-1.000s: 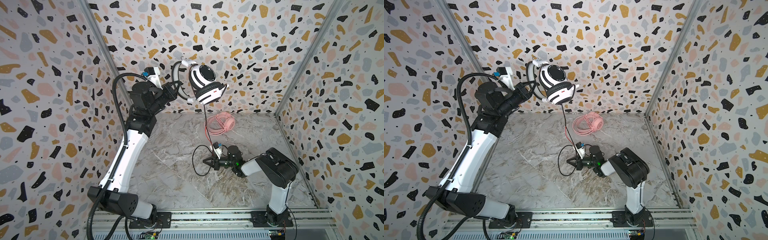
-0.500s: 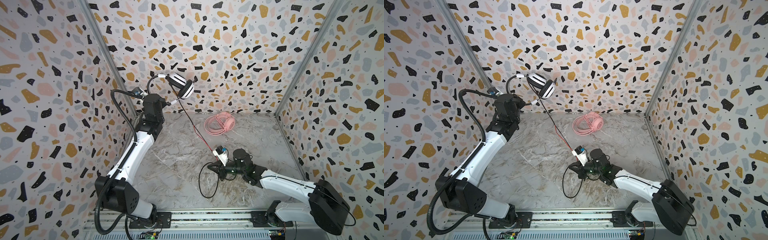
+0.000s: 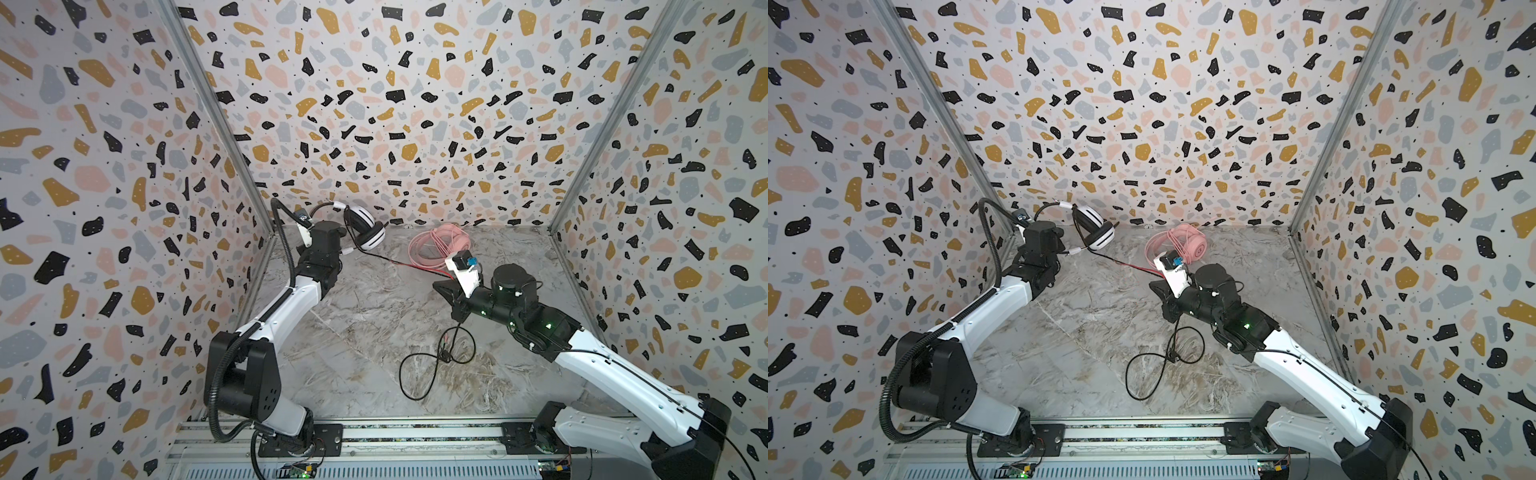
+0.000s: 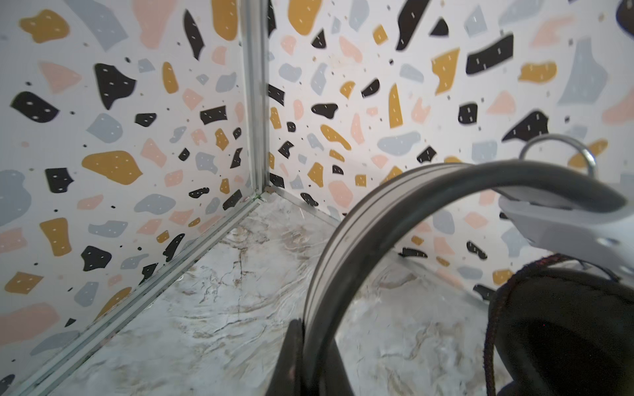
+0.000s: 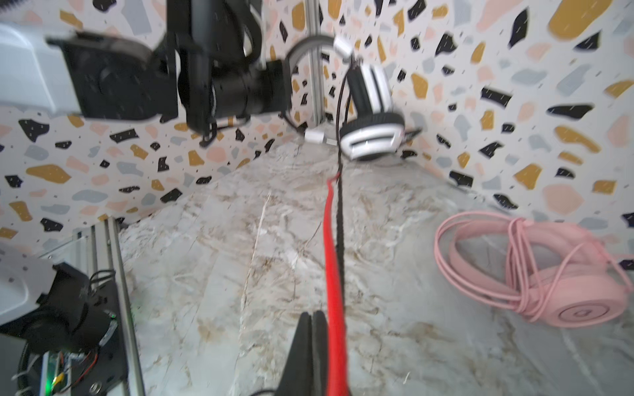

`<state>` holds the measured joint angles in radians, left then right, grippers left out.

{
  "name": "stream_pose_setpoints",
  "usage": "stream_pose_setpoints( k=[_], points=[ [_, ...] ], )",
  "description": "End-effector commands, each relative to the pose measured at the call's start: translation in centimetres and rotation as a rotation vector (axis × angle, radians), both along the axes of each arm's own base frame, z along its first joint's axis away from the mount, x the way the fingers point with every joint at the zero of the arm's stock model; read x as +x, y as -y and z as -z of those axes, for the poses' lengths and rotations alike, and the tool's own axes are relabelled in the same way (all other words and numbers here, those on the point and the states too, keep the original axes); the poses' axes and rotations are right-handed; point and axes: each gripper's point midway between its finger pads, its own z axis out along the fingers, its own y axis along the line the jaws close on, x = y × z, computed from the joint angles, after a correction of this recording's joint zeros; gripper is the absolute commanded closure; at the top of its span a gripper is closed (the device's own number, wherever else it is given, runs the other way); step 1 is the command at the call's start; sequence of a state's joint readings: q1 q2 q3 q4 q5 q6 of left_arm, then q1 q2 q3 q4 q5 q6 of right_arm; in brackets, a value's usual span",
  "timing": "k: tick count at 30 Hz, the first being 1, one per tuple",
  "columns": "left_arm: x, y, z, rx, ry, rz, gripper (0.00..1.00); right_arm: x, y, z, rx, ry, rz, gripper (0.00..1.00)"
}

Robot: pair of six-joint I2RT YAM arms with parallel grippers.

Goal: Wrap the headphones

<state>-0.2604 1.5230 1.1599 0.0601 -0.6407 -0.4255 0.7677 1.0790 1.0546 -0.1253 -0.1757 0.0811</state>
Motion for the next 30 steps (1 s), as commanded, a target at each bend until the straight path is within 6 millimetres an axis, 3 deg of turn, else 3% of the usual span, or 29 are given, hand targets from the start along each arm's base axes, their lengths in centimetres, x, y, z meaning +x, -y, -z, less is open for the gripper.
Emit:
stream_pose_setpoints(
  k=[1, 5, 8, 11, 14, 18, 24, 30],
  points=[
    [0.4, 4.4, -2.0, 0.035, 0.058, 0.176, 1.0, 1.7, 1.3, -2.9, 0.005, 0.069, 0.058, 1.0],
    [-1.2, 9.6, 1.3, 0.195, -0.14, 0.401, 1.0, 4.2, 3.1, -6.2, 0.065, 0.126, 0.114, 1.0],
    [-4.1, 13.2, 3.8, 0.321, -0.287, 0.564, 1.0, 6.3, 5.3, -8.6, 0.124, 0.16, 0.158, 1.0],
    [-6.9, 15.6, 4.9, 0.299, -0.321, 0.723, 1.0, 8.5, 6.7, -10.0, 0.159, 0.172, 0.17, 1.0],
    [-9.3, 17.1, 4.4, 0.23, -0.298, 0.863, 1.0, 10.8, 7.2, -10.3, 0.17, 0.16, 0.168, 1.0],
    [-12.8, 19.2, 2.3, 0.17, -0.251, 1.065, 1.0, 14.2, 7.4, -8.2, 0.165, 0.095, 0.181, 1.0],
    [-17.0, 21.3, -2.0, 0.112, -0.153, 1.298, 1.0, 18.1, 7.2, -1.0, 0.097, -0.058, 0.218, 1.0],
    [-17.8, 20.8, -7.4, 0.05, -0.012, 1.286, 1.0, 18.1, 7.3, 3.9, 0.103, -0.145, 0.236, 1.0]
  ],
)
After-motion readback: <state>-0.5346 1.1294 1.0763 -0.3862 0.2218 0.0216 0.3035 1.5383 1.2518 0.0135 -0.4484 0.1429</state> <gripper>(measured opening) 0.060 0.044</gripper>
